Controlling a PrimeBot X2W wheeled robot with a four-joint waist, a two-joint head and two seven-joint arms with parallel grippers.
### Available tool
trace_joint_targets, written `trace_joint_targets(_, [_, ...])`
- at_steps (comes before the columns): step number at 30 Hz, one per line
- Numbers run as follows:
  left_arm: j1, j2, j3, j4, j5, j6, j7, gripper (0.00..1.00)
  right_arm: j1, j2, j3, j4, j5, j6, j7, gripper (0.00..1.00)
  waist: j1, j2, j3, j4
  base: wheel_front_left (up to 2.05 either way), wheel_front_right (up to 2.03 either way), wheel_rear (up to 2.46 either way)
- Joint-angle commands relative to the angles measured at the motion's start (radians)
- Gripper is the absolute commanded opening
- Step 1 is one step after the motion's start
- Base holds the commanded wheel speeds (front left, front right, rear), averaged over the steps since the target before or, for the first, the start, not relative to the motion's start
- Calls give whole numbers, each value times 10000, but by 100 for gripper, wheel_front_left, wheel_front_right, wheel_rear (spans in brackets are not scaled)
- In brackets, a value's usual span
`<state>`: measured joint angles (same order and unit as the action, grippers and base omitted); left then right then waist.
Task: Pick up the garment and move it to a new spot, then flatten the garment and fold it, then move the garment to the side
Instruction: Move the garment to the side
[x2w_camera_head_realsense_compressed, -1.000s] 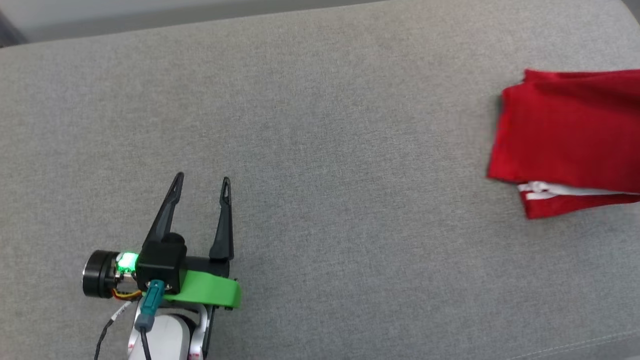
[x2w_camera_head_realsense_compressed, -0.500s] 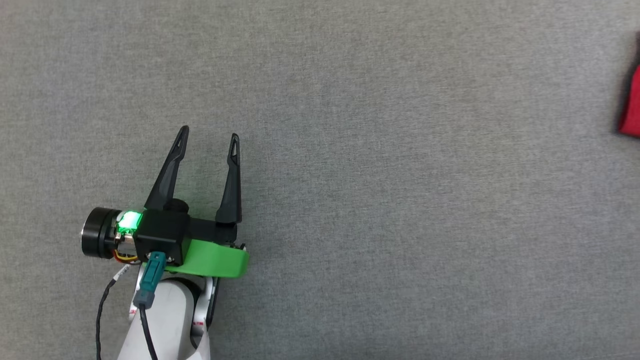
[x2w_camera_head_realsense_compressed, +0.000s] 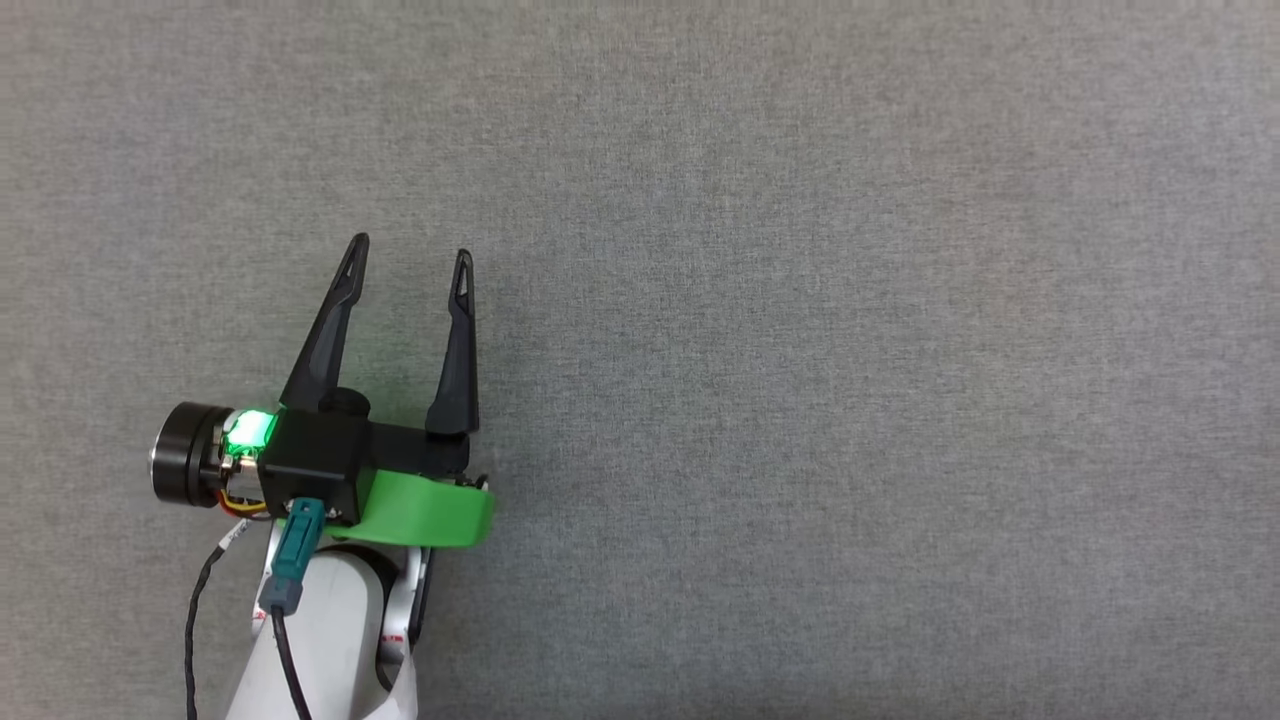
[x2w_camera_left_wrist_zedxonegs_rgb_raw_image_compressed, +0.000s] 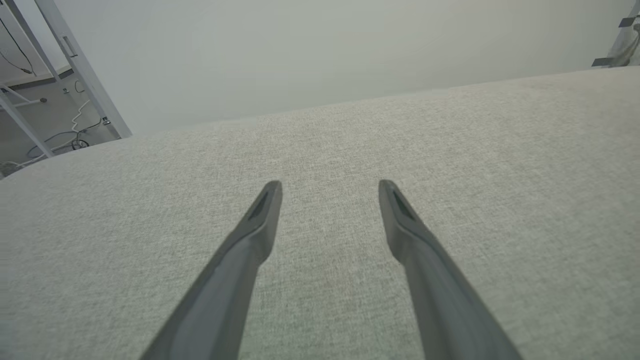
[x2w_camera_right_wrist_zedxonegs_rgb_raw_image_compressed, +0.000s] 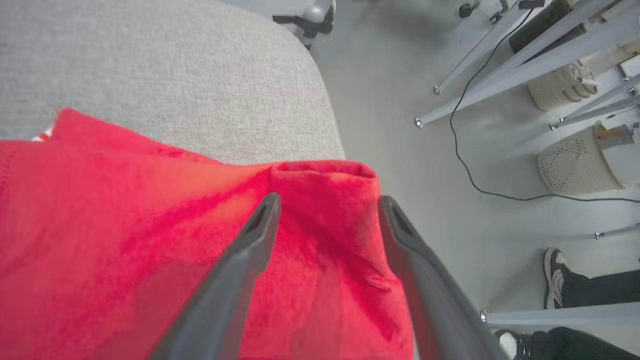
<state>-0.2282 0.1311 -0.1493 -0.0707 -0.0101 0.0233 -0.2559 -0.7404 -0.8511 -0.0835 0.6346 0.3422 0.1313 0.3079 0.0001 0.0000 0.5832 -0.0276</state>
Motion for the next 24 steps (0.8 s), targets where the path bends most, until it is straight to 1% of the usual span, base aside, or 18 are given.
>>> trace_joint_targets(1, [49, 36, 27, 44, -6, 78, -59, 100, -212, 84, -78, -50, -141, -6, -363, 100, -1, 0, -579, -45, 0, 0, 0])
trace_joint_targets(7, [618, -34, 55, 185, -115, 163, -59, 100, 130, 528, -217, -765, -636, -6, -2271, 100, -1, 0, -1736, 14, 0, 0, 0])
trace_joint_targets(10, [969, -61, 157, 219, -188, 228, -59, 100, 502, 1002, -429, -1330, -712, -6, -3286, 100, -1, 0, -2283, 84, 0, 0, 0])
trace_joint_targets(13, [1298, -73, 298, 233, -262, 278, -59, 100, 983, 1539, -510, -2056, -899, -6, -4043, 100, -1, 0, -2735, 181, 0, 0, 0])
trace_joint_targets(17, [1711, -129, 521, 285, -393, 328, -59, 100, 1808, 2645, -518, -3282, -1264, -6, -4691, 100, -1, 0, -3289, 318, 0, 0, 0])
trace_joint_targets(18, [1796, -150, 560, 296, -401, 339, -59, 100, 2036, 2989, -593, -3646, -1340, -6, -4874, 100, -1, 0, -3437, 367, 0, 0, 0])
trace_joint_targets(19, [1921, -180, 613, 310, -403, 343, -59, 100, 2498, 3548, -597, -4307, -1515, -6, -5124, 100, -1, 0, -3671, 468, 0, 0, 0])
trace_joint_targets(21, [2026, -202, 660, 362, -404, 334, -59, 100, 2969, 4157, -604, -4940, -1702, -6, -5370, 100, -1, 0, -3895, 569, 0, 0, 0])
trace_joint_targets(24, [2104, -243, 740, 463, -418, 333, -59, 100, 3605, 4939, -504, -5522, -1705, -6, -5550, 100, -1, 0, -4151, 718, 0, 0, 0])
